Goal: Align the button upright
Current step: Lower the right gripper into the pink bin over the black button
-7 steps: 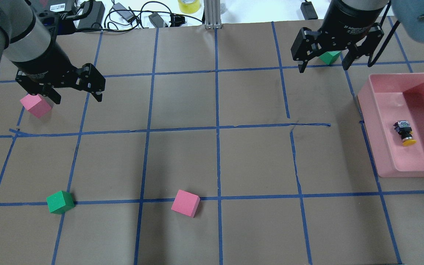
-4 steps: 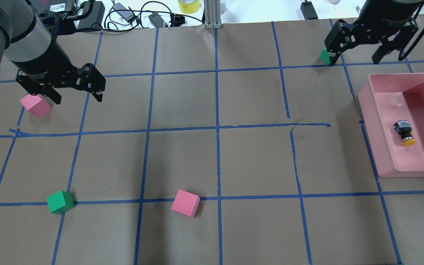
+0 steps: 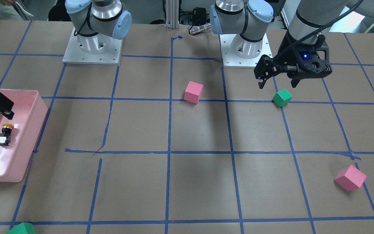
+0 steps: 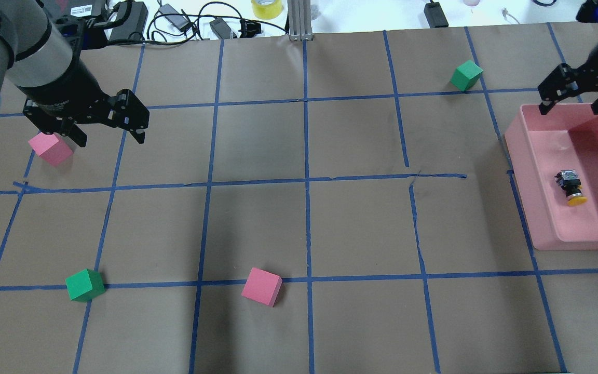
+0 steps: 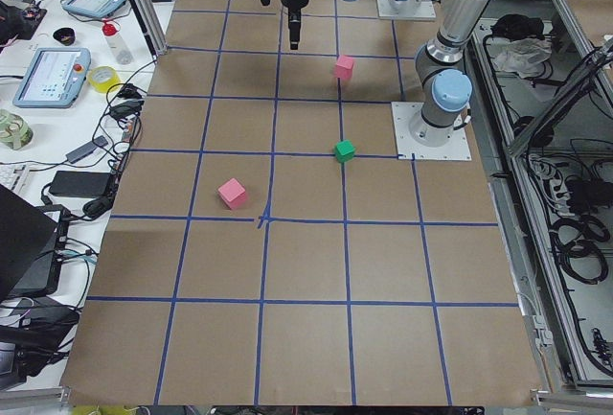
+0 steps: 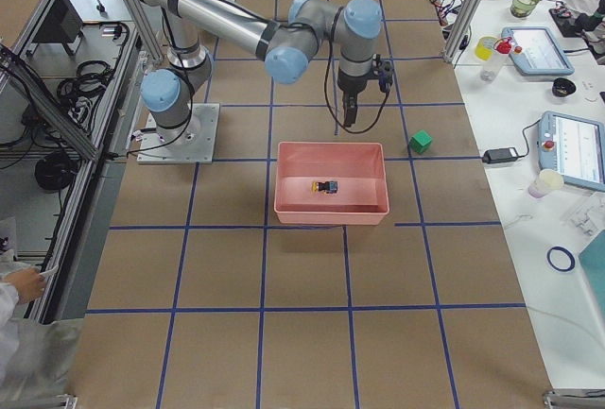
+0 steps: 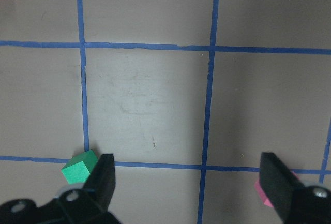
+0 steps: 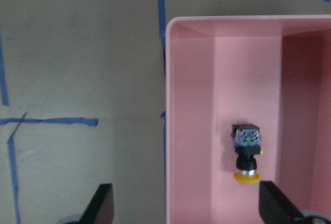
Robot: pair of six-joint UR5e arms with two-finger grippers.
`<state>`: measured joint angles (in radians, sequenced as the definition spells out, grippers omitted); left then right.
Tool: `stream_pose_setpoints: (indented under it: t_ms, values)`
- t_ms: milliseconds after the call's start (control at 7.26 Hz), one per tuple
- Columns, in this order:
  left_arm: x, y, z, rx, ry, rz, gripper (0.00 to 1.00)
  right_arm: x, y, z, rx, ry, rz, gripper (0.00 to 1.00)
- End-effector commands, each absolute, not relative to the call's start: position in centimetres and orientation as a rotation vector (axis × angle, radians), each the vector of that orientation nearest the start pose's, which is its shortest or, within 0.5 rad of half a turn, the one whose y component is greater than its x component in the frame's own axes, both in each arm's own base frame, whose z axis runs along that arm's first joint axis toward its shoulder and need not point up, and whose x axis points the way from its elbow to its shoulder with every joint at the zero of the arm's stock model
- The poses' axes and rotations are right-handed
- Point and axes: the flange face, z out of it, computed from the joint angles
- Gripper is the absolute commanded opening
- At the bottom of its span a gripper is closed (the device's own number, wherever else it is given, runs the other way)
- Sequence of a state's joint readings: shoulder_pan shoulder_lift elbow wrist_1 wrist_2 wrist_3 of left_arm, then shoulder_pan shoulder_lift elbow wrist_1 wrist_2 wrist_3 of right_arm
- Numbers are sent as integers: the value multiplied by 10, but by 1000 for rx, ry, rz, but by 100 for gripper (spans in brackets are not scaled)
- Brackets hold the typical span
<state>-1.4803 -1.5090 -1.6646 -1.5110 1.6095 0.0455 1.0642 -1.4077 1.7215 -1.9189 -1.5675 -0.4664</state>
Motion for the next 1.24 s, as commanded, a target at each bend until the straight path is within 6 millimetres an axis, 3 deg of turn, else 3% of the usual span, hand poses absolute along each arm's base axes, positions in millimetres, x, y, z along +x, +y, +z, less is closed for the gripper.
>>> stream_pose_setpoints:
  t_ms: [0, 138, 1101]
  values:
    - [-86, -478, 478, -70, 3099, -41, 100, -208, -520, 279, 129, 3182, -119, 100]
    - [-86, -479, 481, -70, 3099, -60, 100, -212, -522, 259, 132, 3183, -116, 100]
    - [-87, -478, 478, -70, 3101, -60, 100, -212, -525, 235, 142, 3152, -69, 100]
